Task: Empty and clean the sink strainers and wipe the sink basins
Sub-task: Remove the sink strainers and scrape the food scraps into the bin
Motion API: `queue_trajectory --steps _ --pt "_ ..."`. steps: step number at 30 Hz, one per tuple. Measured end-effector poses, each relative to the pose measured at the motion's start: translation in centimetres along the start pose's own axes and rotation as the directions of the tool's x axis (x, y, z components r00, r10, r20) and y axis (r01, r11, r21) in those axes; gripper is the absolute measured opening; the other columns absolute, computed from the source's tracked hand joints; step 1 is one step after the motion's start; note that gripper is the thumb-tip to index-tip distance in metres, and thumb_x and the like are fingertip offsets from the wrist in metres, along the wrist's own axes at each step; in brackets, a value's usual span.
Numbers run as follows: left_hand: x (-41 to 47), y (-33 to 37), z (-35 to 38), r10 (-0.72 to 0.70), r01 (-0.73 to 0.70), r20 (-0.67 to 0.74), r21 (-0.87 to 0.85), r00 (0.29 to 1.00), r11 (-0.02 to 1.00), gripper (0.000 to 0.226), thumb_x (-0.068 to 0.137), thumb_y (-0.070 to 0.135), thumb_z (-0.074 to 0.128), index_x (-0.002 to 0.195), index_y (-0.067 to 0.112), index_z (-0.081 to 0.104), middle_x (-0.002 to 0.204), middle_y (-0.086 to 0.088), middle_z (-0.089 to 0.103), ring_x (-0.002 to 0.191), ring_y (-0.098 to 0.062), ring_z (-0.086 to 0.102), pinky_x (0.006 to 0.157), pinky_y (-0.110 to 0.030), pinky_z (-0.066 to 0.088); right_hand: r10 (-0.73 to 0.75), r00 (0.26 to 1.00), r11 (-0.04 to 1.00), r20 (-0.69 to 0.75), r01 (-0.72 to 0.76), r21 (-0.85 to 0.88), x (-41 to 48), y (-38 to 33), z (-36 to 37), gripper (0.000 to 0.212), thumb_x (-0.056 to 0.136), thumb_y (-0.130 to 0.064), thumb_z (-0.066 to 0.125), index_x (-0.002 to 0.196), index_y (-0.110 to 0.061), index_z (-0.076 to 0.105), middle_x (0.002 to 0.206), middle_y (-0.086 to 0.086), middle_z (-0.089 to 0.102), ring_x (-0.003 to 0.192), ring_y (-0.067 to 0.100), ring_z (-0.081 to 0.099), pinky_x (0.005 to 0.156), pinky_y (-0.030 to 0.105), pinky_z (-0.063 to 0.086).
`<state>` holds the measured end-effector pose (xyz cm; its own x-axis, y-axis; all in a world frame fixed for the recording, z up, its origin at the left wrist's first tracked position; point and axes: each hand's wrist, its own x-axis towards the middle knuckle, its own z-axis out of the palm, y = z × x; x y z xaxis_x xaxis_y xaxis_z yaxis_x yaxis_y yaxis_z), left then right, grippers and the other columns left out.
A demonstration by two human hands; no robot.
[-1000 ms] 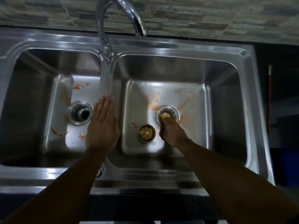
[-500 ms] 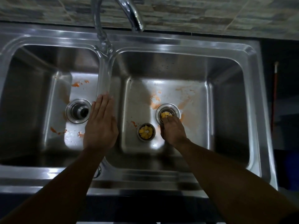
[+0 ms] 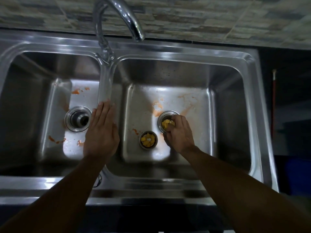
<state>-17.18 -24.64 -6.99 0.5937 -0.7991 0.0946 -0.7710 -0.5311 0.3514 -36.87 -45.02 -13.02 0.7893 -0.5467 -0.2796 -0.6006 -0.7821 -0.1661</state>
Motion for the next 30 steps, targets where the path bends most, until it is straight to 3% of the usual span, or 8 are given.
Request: queue_trajectory --steps 5,8,12,15,19,26,30 --pt "0.0 -0.1 -0.1 0.0 0.0 0.005 0.0 1.0 1.0 0.054 0.105 0.026 0.027 0.154 0.005 0.03 0.163 -0.016 0.027 0.156 -0.027 0.017 0.124 -0.054 0.023 -0.023 0.999 0.999 0.023 0.022 0.044 -0.6 0.2 -0.3 0.041 0.089 -0.042 0.069 0.119 -0.014 0.071 0.159 0.01 0.029 0.149 0.034 0.025 0.118 0.04 0.037" --pt "0.0 0.1 -0.2 -0.003 0.003 0.012 0.008 1.0 1.0 0.055 0.104 0.026 0.026 0.154 0.004 0.03 0.163 -0.016 0.028 0.155 -0.027 0.017 0.124 -0.054 0.023 0.005 0.998 0.995 0.059 -0.011 0.103 -1.2 0.4 -0.1 0.044 0.086 -0.048 0.07 0.118 -0.019 0.067 0.156 0.005 0.033 0.139 0.029 0.04 0.104 0.037 0.05" --pt "0.0 0.4 -0.4 -0.016 0.016 0.02 0.008 1.0 1.0 0.056 0.103 0.026 0.026 0.154 0.003 0.031 0.163 -0.017 0.028 0.155 -0.027 0.016 0.126 -0.051 0.019 0.028 0.997 0.963 0.07 -0.046 0.266 -2.2 0.6 -0.3 0.065 0.076 -0.044 0.081 0.126 -0.025 0.044 0.142 0.004 0.047 0.126 0.026 0.053 0.092 0.037 0.055" --pt "0.1 0.7 -0.6 -0.03 0.029 0.038 0.013 0.999 0.999 0.056 0.103 0.025 0.026 0.154 0.003 0.03 0.164 -0.017 0.025 0.156 -0.027 0.014 0.128 -0.047 0.014 0.037 0.996 0.937 0.075 -0.061 0.344 -3.0 0.7 -0.6 0.082 0.077 -0.038 0.083 0.142 -0.026 0.033 0.148 0.005 0.044 0.132 0.026 0.051 0.101 0.037 0.054" --pt "0.1 0.9 -0.9 -0.042 0.042 0.062 -0.005 0.997 0.999 0.06 0.102 0.03 0.022 0.154 0.003 0.029 0.164 -0.018 0.024 0.156 -0.027 0.013 0.128 -0.048 0.012 -0.01 0.989 0.967 0.146 -0.027 0.253 -3.8 1.3 -0.4 0.091 0.086 -0.036 0.076 0.157 -0.02 0.021 0.157 0.007 0.026 0.14 0.025 0.041 0.113 0.04 0.046" --pt "0.1 1.0 -0.8 -0.04 0.04 0.037 0.007 0.999 0.999 0.057 0.103 0.026 0.024 0.153 0.001 0.032 0.162 -0.02 0.027 0.155 -0.029 0.017 0.128 -0.048 0.013 0.048 0.957 0.966 0.286 -0.117 0.231 -4.4 2.2 0.1 0.088 0.083 -0.028 0.079 0.154 -0.016 0.028 0.148 0.006 0.028 0.13 0.025 0.047 0.112 0.036 0.044" --pt "0.0 0.9 -0.9 -0.049 0.049 0.055 0.009 0.997 0.999 0.058 0.103 0.028 0.022 0.153 0.002 0.031 0.163 -0.018 0.026 0.155 -0.028 0.015 0.128 -0.047 0.012 0.047 0.961 0.963 0.272 -0.116 0.242 -4.1 2.2 0.3 0.086 0.083 -0.024 0.08 0.152 -0.016 0.029 0.148 0.007 0.031 0.13 0.027 0.049 0.109 0.038 0.047"
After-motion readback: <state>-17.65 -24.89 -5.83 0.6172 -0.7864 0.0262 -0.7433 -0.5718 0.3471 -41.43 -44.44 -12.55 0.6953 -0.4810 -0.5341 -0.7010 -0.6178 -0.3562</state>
